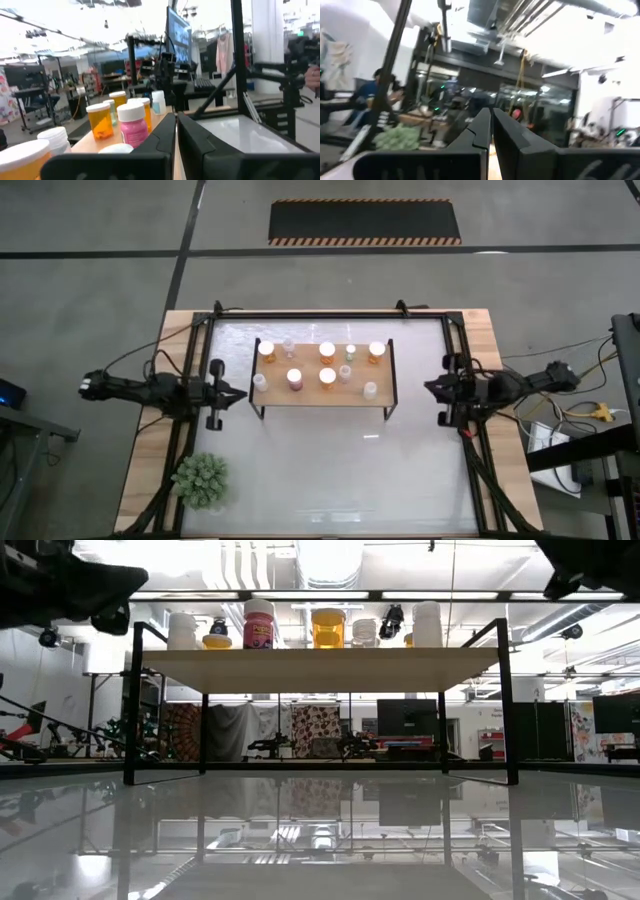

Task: Pick and place medicine bottles onto shelf by color
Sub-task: Return to Home Position

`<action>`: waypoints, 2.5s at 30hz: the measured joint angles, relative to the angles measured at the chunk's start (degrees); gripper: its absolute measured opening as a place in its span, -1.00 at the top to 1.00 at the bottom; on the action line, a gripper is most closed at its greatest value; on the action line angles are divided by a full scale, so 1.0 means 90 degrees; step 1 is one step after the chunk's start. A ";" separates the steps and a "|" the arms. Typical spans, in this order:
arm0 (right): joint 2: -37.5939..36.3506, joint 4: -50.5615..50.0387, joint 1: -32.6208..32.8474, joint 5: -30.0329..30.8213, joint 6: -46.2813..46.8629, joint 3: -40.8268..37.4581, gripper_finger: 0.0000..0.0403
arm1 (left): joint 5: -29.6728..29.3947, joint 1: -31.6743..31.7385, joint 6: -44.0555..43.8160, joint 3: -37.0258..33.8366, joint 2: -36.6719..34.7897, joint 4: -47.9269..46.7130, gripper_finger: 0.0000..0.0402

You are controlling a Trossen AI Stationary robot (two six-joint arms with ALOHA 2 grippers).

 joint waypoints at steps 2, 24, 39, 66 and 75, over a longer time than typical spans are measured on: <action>-0.0139 -0.0047 -0.0194 -0.0073 -0.0262 0.0050 0.95 | -0.0018 0.0000 0.0008 -0.0214 -0.0116 0.0209 0.99; -0.0197 -0.2010 -0.0949 0.0897 0.0923 0.0065 0.95 | -0.0149 -0.0002 0.0007 -0.0234 -0.0148 0.0061 0.99; 0.0037 -0.2159 -0.0944 0.0897 0.0885 0.0065 0.95 | -0.0148 -0.0002 0.0010 -0.0231 -0.0042 0.0068 0.99; 0.0044 -0.2161 -0.0944 0.0899 0.0891 0.0065 0.95 | -0.0145 -0.0002 0.0010 -0.0236 0.0332 0.0066 0.99; 0.0044 -0.2161 -0.0944 0.0899 0.0884 0.0065 0.95 | -0.0145 -0.0002 0.0010 -0.0236 0.0533 0.0066 0.99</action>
